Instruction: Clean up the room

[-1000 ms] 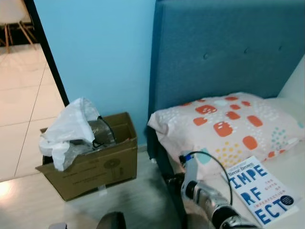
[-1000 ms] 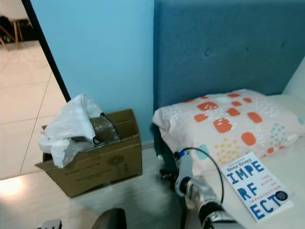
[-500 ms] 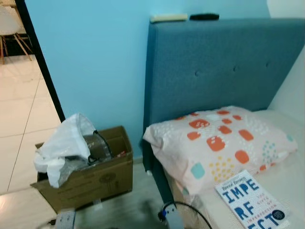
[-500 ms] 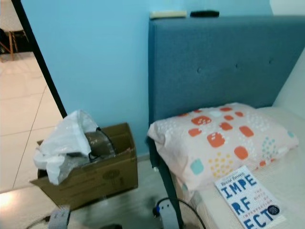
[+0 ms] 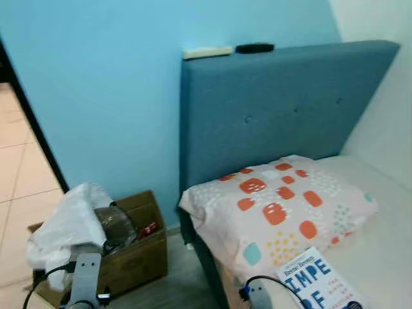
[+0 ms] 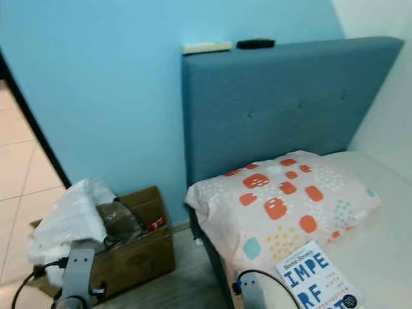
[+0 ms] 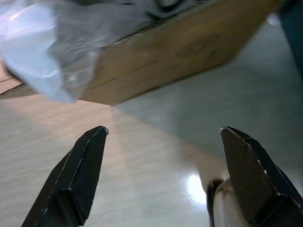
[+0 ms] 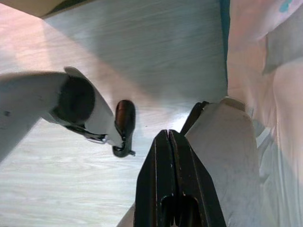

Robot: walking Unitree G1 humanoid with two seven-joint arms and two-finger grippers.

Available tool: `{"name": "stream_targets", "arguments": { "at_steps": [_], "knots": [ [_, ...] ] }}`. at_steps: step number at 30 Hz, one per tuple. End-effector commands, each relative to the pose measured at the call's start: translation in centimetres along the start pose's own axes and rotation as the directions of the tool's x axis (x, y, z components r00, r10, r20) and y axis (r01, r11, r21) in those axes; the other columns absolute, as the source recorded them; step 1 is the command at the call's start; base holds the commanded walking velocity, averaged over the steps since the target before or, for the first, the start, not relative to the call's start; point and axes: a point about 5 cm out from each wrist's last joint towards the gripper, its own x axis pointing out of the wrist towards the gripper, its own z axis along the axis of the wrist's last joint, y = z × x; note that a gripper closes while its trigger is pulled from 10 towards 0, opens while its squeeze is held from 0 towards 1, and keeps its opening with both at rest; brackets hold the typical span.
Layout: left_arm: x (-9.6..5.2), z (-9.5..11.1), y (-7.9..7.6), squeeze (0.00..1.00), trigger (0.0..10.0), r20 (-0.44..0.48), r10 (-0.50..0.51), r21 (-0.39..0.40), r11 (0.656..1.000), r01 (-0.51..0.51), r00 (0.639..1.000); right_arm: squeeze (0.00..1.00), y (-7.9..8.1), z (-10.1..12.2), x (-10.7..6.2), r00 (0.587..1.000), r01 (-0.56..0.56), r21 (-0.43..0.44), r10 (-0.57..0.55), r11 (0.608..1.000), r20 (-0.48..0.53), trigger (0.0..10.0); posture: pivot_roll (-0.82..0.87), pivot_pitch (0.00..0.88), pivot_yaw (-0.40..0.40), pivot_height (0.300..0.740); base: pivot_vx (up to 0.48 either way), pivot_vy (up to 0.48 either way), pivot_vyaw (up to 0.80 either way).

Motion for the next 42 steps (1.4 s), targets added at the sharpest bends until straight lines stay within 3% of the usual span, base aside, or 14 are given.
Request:
{"name": "stream_targets", "arguments": {
  "at_steps": [1,6,14,30,42],
  "knots": [
    [-0.4,-1.7,-0.5,0.00,10.0,-0.062,-0.022,0.020,1.000,0.024,0.998,0.00,0.4,-1.6,0.0,0.998,-0.004,-0.006,0.003,1.000,-0.061,10.0,0.05,0.000,-0.057,0.700,0.000,0.000,0.00],
    [-1.3,-4.7,-0.6,0.00,10.0,-0.165,-0.031,0.043,0.998,0.039,0.986,0.00,0.5,-1.6,0.1,0.998,0.001,0.002,-0.001,1.000,-0.059,10.0,0.05,0.000,-0.051,0.723,-0.125,0.000,0.00],
    [-1.9,-6.4,-0.4,0.00,10.0,-0.224,-0.032,0.048,0.998,0.044,0.974,0.00,-0.3,-1.8,-0.1,0.996,0.058,-0.018,-0.059,0.998,-0.074,10.0,0.05,0.000,-0.057,0.740,-0.392,0.000,0.00],
    [-1.5,-5.4,-1.2,0.00,10.0,-0.208,-0.060,0.067,0.995,0.076,0.976,0.00,-0.9,-2.0,-0.4,0.991,0.092,-0.050,-0.096,0.995,-0.098,10.0,0.04,0.000,-0.054,0.740,-0.476,0.000,0.00],
    [-1.7,-5.9,-1.0,0.00,10.0,-0.224,-0.058,0.065,0.995,0.074,0.973,0.00,-1.0,-2.6,-0.4,0.987,0.108,-0.052,-0.113,0.993,-0.115,10.0,0.05,0.000,-0.054,0.740,-0.480,0.000,0.00]
  ]
}}
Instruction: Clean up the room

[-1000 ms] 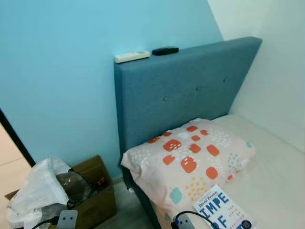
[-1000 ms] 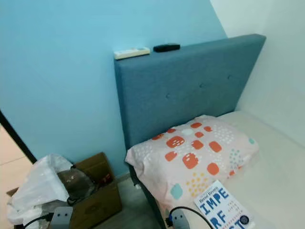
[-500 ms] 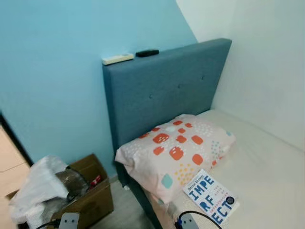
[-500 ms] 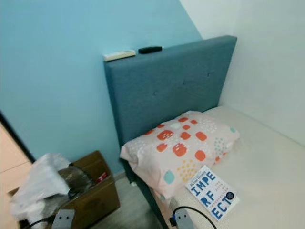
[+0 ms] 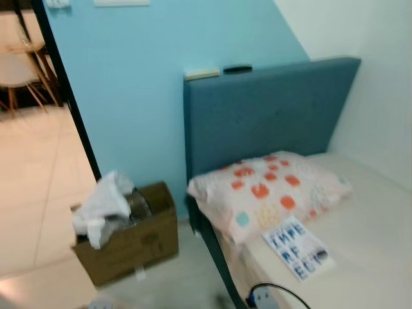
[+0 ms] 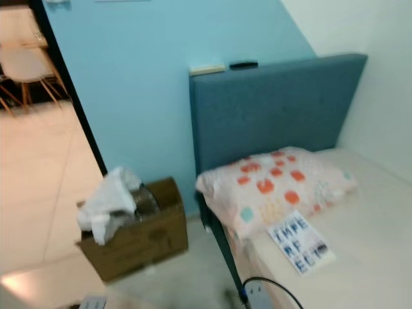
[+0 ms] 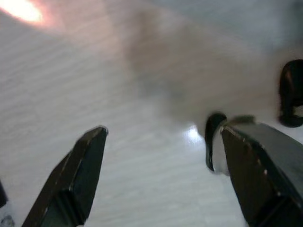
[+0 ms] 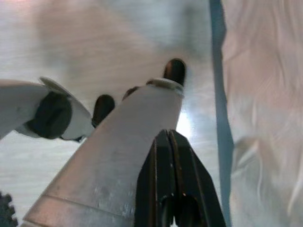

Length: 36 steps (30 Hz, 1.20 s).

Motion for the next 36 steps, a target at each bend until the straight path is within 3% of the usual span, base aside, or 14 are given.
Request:
{"name": "stream_targets", "arguments": {
  "at_steps": [1,23,31,36],
  "knots": [
    [0.0,0.2,0.3,0.00,10.0,0.009,0.006,0.010,1.000,-0.006,1.000,0.00,0.6,-1.9,0.0,0.997,-0.015,0.006,0.016,1.000,-0.075,10.0,0.05,0.000,-0.055,0.740,-0.480,0.000,0.00],
    [0.0,0.0,0.0,0.00,10.0,0.004,-0.007,0.001,1.000,0.007,1.000,0.00,0.1,-2.2,-0.1,0.997,0.018,0.003,-0.018,1.000,-0.069,10.0,0.04,0.000,-0.055,0.740,-0.480,0.000,0.00],
    [0.0,0.0,-0.4,0.00,10.0,0.001,-0.052,-0.003,0.999,0.052,0.999,0.00,-0.3,-2.6,-0.3,0.995,0.044,-0.008,-0.044,0.999,-0.088,10.0,0.04,0.000,-0.057,0.740,0.000,0.000,0.00],
    [0.0,-0.2,-0.5,0.00,10.0,-0.017,-0.057,0.008,0.998,0.058,0.998,0.00,-0.4,-2.5,-0.3,0.995,0.045,-0.009,-0.046,0.999,-0.088,10.0,0.04,0.000,-0.054,0.740,0.000,-0.472,0.00]
  ]
}}
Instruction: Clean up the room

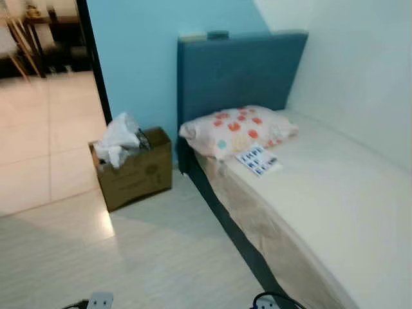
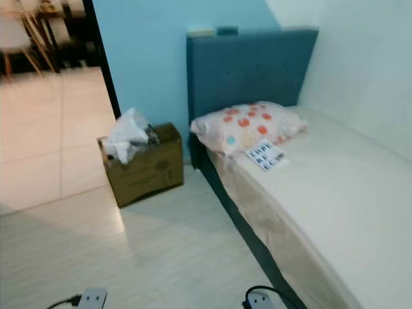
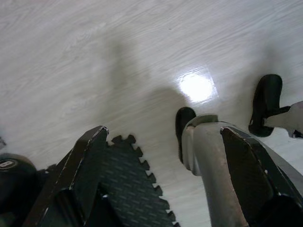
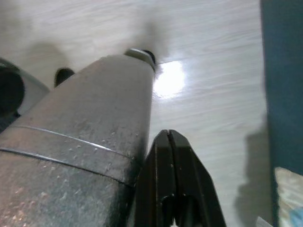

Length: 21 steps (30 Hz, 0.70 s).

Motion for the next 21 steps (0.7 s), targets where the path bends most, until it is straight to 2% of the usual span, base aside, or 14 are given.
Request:
{"name": "stream_targets", "arguments": {
  "at_steps": [1,7,10,11,13,17,20,21],
  "knots": [
    [0.0,0.1,-0.1,0.00,10.0,-0.001,-0.007,0.011,1.000,0.007,1.000,0.00,0.4,-0.1,0.1,1.000,-0.018,-0.003,0.018,1.000,-0.013,10.0,0.04,0.000,-0.054,0.740,0.000,-0.472,0.00],
    [0.1,0.7,0.1,0.00,10.0,0.026,-0.006,-0.030,1.000,0.006,1.000,0.00,0.7,-0.1,0.1,1.000,-0.016,-0.006,0.016,1.000,-0.011,10.0,0.04,0.000,-0.019,0.740,0.000,-0.079,0.00],
    [0.2,2.5,0.2,0.00,10.0,0.073,-0.011,-0.003,1.000,0.012,0.997,0.00,0.8,0.0,0.2,1.000,-0.011,-0.002,0.011,1.000,-0.008,10.0,0.02,0.000,0.006,0.740,0.000,0.000,0.00],
    [0.2,2.5,0.2,0.00,10.0,0.073,-0.011,-0.003,1.000,0.012,0.997,0.00,0.8,0.0,0.2,1.000,-0.011,-0.002,0.011,1.000,-0.008,10.0,0.02,0.000,0.006,0.740,0.000,0.000,0.00],
    [0.3,3.9,0.0,0.00,10.0,0.108,-0.026,0.017,1.000,0.024,0.994,0.00,0.8,0.3,0.2,1.000,-0.003,0.027,0.003,1.000,0.007,10.0,0.01,0.000,0.027,0.740,0.000,0.000,0.00],
    [0.4,4.6,-0.2,0.00,10.0,0.125,-0.035,0.029,0.999,0.032,0.992,0.00,0.8,0.5,0.2,1.000,0.001,0.037,-0.002,0.999,0.015,10.0,0.00,0.000,0.033,0.740,0.000,0.000,0.00],
    [0.4,7.3,-1.7,0.00,10.0,0.188,-0.089,0.070,0.995,0.077,0.978,0.00,0.3,2.1,0.1,0.998,0.016,0.056,-0.020,0.998,0.066,10.0,-0.02,0.000,0.033,0.740,0.000,0.000,0.00],
    [0.4,7.3,-1.7,0.00,10.0,0.188,-0.089,0.070,0.995,0.077,0.978,0.00,0.3,2.1,0.1,0.998,0.016,0.056,-0.020,0.998,0.066,10.0,-0.02,0.000,0.033,0.740,0.000,0.000,0.00]
  ]
}}
